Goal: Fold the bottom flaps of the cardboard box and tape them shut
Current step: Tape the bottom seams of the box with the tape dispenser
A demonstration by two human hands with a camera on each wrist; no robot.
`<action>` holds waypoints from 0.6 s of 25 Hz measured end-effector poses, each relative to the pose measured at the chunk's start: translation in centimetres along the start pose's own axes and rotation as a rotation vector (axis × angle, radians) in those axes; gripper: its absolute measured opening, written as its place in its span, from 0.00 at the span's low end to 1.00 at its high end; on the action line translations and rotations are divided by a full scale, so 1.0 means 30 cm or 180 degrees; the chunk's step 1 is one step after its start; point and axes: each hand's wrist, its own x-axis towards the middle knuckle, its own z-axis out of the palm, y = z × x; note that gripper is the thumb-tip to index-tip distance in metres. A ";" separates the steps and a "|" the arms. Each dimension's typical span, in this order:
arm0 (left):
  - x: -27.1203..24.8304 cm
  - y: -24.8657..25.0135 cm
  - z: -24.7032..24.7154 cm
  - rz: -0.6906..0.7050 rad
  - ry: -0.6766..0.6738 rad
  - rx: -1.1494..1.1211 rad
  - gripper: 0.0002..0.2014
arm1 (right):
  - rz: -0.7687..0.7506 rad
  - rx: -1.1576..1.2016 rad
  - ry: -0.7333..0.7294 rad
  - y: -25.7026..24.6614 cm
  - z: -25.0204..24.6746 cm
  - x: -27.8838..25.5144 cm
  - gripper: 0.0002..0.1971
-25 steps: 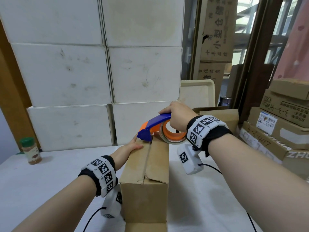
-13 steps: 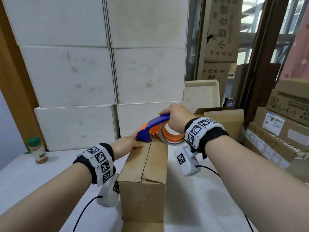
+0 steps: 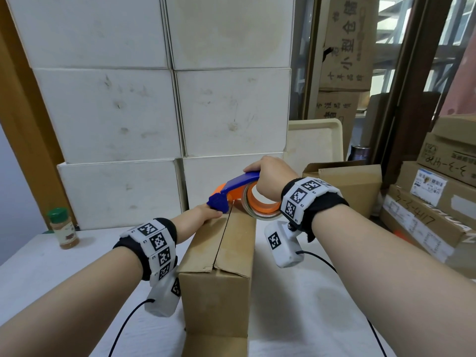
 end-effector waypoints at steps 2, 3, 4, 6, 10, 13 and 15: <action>-0.010 -0.004 -0.001 -0.0010 -0.0076 -0.0006 0.04 | 0.0003 0.0011 0.0008 -0.001 0.003 0.003 0.27; -0.011 -0.006 0.000 0.0006 -0.0074 0.0030 0.03 | 0.0004 0.0011 0.0006 -0.002 0.005 0.005 0.27; -0.008 -0.008 0.000 0.0011 -0.0072 0.0041 0.02 | 0.0010 0.0011 0.0002 -0.002 0.007 0.007 0.27; -0.009 -0.009 -0.002 0.0036 -0.0128 0.0010 0.03 | 0.0030 0.0020 -0.0001 -0.003 0.010 0.011 0.27; -0.027 -0.017 -0.004 0.0091 -0.0188 -0.0005 0.06 | 0.0027 0.0021 -0.0008 -0.004 0.013 0.015 0.27; -0.036 -0.012 0.001 0.0096 -0.0207 0.0040 0.11 | 0.0011 -0.0027 -0.0018 -0.007 0.013 0.015 0.27; -0.040 -0.010 0.004 0.0092 -0.0213 0.0122 0.16 | 0.0012 -0.0019 -0.0026 -0.008 0.012 0.016 0.27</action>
